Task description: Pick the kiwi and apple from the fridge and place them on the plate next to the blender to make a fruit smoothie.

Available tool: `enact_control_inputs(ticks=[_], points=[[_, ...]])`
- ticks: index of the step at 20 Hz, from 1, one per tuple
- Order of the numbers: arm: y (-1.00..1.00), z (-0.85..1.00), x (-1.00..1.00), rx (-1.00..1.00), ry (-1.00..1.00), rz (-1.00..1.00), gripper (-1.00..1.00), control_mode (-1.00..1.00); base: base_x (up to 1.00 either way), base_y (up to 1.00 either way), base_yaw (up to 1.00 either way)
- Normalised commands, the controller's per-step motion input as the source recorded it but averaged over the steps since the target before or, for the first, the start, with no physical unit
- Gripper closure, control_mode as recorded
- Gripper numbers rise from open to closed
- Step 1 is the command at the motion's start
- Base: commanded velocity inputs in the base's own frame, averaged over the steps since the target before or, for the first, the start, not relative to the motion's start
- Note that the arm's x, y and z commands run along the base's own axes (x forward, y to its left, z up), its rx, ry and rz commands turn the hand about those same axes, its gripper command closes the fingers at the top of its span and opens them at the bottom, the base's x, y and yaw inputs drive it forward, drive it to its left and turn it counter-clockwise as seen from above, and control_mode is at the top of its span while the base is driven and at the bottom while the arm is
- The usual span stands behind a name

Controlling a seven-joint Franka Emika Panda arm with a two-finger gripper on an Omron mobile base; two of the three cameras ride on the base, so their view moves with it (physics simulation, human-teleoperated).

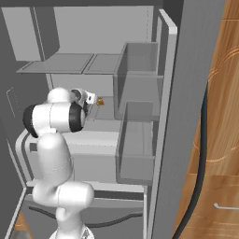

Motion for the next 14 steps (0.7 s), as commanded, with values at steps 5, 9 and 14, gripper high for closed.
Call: enact_control_inputs(ticks=[5,9,14], points=[[-0.12,1.00,-1.00,0.00,-0.02,-0.07,1.00,-1.00,0.00,0.00,0.00],[-0.21,1.00,-1.00,0.00,0.11,-0.05,1.00,-1.00,0.00,0.00,0.00],[-0.43,0.97,-1.00,0.00,0.23,-0.02,1.00,-1.00,0.00,0.00,0.00]])
